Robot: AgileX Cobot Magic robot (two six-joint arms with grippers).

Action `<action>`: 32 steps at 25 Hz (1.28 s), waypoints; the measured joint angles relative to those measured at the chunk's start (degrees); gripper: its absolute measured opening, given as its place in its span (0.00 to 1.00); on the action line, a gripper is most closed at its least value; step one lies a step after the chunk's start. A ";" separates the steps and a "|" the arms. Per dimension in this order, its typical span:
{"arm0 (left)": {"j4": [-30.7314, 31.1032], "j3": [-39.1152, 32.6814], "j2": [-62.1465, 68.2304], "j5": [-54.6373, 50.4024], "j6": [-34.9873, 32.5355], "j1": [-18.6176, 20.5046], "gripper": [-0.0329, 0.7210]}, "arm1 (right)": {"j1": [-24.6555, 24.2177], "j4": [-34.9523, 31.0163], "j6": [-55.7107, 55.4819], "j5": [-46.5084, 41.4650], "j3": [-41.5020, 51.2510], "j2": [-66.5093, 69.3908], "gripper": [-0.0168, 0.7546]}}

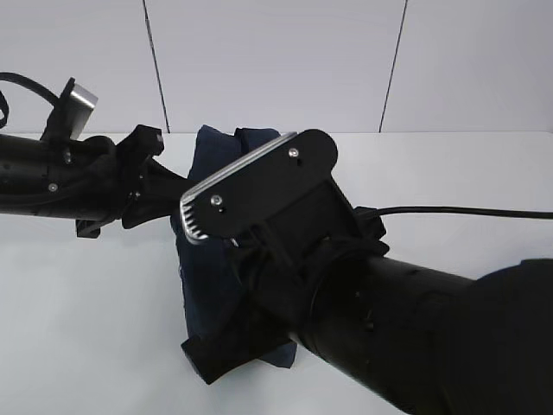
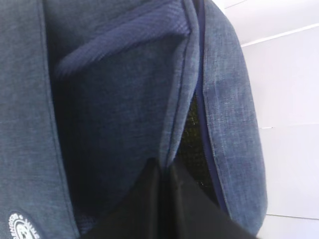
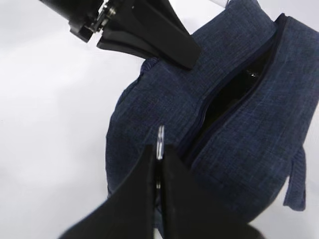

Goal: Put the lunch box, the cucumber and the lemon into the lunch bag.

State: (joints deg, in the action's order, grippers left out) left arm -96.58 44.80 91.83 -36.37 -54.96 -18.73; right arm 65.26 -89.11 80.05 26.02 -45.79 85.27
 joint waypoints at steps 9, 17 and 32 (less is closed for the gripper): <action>-1.17 0.00 0.00 0.22 -2.35 0.00 0.04 | 0.00 -16.08 18.49 0.30 -4.65 -0.90 0.03; -2.18 0.00 0.00 0.22 -3.93 0.00 0.04 | -3.27 -16.43 18.97 -1.05 -5.45 -0.90 0.03; -4.44 0.00 0.00 0.48 -6.25 0.00 0.04 | -11.08 -15.53 10.18 -13.39 -5.59 1.81 0.03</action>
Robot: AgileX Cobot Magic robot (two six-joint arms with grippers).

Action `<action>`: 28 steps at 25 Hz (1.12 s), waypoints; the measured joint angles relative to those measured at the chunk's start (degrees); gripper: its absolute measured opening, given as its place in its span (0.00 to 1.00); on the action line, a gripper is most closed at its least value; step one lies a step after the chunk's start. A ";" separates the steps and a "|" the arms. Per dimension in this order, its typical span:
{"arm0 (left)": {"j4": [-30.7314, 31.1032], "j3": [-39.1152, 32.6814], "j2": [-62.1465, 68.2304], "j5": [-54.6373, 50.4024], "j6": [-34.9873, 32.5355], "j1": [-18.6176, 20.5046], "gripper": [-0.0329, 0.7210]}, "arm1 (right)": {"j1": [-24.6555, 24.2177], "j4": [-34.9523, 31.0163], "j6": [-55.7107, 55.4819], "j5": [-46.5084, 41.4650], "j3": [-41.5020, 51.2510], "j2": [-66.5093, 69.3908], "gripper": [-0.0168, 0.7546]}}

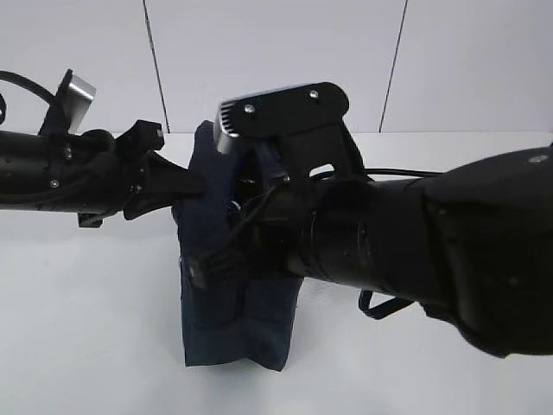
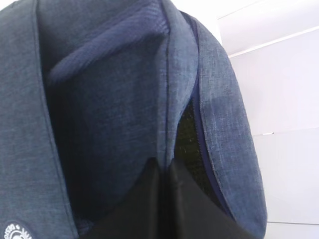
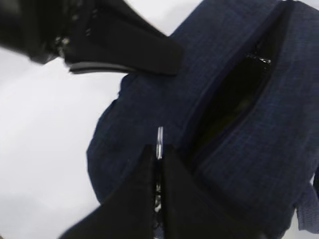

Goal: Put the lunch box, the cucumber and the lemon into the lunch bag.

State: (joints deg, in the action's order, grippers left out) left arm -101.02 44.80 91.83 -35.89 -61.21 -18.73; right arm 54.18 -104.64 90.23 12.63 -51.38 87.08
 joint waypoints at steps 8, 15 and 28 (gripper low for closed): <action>-0.33 0.00 0.00 0.78 -0.55 0.00 0.04 | -4.08 0.13 -8.57 -5.62 0.00 0.00 0.03; -1.04 0.00 0.00 1.19 -0.58 0.00 0.04 | -6.57 0.46 -15.59 -9.06 0.00 0.65 0.03; -1.45 0.00 0.00 2.51 -2.48 0.00 0.04 | -7.40 3.34 -20.14 -16.73 0.00 0.50 0.03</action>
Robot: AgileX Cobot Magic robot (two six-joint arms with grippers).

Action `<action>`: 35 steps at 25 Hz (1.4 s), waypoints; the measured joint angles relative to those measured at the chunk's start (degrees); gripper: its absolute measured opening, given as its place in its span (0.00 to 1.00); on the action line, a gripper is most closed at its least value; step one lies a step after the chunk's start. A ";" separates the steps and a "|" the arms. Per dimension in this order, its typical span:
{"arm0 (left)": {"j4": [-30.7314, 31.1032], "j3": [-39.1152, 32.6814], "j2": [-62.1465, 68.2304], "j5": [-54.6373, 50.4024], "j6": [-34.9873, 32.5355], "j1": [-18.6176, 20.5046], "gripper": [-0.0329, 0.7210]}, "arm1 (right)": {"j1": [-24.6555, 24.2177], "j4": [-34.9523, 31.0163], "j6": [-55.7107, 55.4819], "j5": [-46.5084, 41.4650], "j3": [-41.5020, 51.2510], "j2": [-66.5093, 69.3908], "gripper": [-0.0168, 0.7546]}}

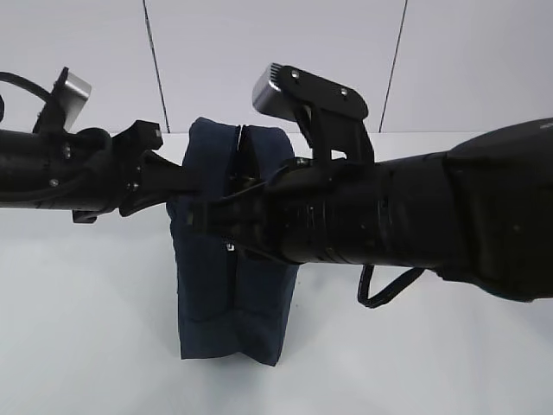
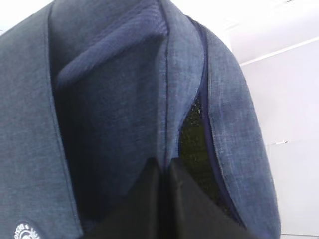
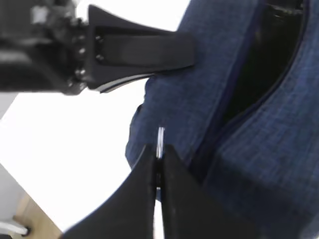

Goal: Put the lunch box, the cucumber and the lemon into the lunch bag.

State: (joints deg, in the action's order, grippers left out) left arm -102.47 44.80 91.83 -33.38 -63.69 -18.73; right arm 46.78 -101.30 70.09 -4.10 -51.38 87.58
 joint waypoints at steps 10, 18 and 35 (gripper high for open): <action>-0.08 0.00 0.00 0.21 -0.50 0.00 0.04 | 0.00 2.67 0.39 1.21 0.00 0.00 0.03; -0.22 0.00 0.00 1.45 -0.84 0.00 0.04 | 0.00 2.46 10.13 1.64 0.00 -0.10 0.03; -1.14 0.00 0.00 1.72 -0.92 -0.13 0.04 | 0.00 -2.53 30.37 10.76 0.21 -4.93 0.03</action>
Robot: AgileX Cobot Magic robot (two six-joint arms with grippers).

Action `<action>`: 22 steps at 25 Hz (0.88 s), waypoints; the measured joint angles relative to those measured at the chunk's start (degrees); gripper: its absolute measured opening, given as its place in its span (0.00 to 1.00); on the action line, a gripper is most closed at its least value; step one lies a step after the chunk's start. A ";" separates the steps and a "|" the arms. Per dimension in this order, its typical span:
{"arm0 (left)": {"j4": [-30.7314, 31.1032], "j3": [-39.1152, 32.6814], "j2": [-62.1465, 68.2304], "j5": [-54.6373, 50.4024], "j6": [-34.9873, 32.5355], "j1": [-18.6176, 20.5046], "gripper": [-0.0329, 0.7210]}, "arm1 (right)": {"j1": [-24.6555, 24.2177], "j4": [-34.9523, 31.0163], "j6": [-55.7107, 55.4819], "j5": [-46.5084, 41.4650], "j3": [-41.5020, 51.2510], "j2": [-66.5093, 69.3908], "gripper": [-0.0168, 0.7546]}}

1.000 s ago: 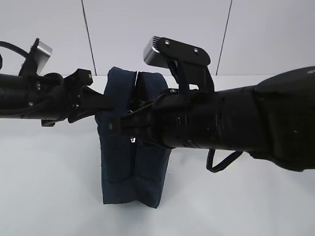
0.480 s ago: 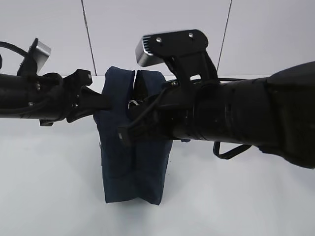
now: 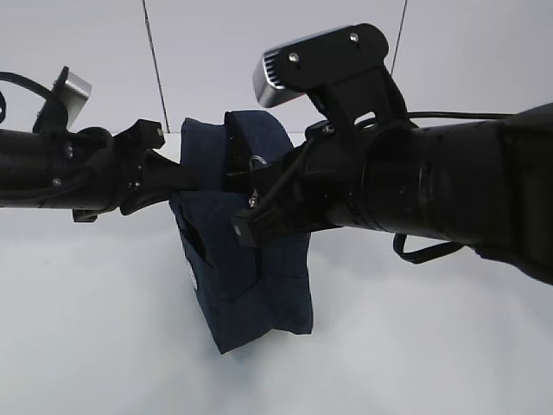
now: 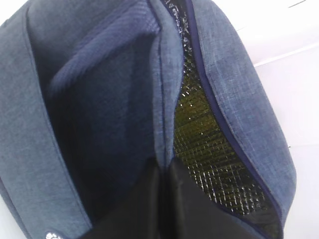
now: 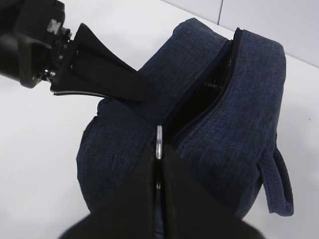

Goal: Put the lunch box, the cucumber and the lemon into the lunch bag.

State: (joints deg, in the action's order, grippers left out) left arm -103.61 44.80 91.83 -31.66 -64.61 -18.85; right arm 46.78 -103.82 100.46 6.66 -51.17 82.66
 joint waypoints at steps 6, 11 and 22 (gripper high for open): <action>0.01 0.00 0.00 1.18 0.00 -0.08 0.04 | 0.00 -0.09 1.12 0.21 1.14 -0.13 0.03; 0.01 0.00 0.00 3.00 0.00 -0.13 0.04 | 0.00 -0.13 2.13 -0.11 1.65 -0.21 0.03; 0.31 2.16 0.00 7.82 -0.38 -0.13 0.04 | 0.00 -0.03 2.65 -4.26 -0.02 2.57 0.03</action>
State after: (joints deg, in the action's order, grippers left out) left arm -103.30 46.96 91.83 -23.83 -64.99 -18.98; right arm 46.78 -103.85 103.11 2.40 -51.19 85.23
